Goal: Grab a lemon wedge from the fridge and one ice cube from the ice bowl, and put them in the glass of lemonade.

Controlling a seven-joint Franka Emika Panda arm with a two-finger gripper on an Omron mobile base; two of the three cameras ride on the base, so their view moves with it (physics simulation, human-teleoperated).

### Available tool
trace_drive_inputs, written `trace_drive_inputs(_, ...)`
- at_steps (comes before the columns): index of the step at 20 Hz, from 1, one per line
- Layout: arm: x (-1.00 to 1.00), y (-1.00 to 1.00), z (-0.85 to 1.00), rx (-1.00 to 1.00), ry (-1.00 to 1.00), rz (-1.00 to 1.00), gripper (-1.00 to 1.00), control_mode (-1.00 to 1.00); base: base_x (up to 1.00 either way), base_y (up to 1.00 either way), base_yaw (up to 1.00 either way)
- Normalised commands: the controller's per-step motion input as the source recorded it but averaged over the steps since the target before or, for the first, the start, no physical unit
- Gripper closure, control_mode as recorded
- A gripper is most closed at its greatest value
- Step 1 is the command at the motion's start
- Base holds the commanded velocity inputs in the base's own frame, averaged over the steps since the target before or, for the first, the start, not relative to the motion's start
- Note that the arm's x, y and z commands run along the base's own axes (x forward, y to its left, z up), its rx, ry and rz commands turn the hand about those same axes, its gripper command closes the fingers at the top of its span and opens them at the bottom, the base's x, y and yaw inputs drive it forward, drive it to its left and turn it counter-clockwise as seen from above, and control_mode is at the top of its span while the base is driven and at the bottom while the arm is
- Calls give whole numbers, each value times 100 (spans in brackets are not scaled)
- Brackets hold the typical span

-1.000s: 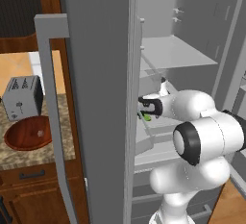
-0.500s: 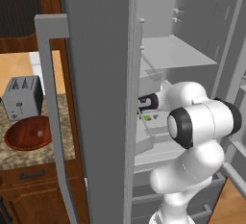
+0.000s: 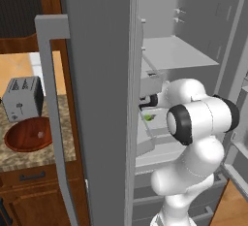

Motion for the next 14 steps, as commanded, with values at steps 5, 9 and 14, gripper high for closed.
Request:
trace_drive_inputs(5,-74,-33,-24,0,-6,-1,100,-100,0,0,0)
trace_drive_inputs(9,-100,-55,24,4,-34,0,100,-100,0,0,0)
trace_drive_inputs(14,-100,-21,78,2,-32,4,100,-100,0,0,0)
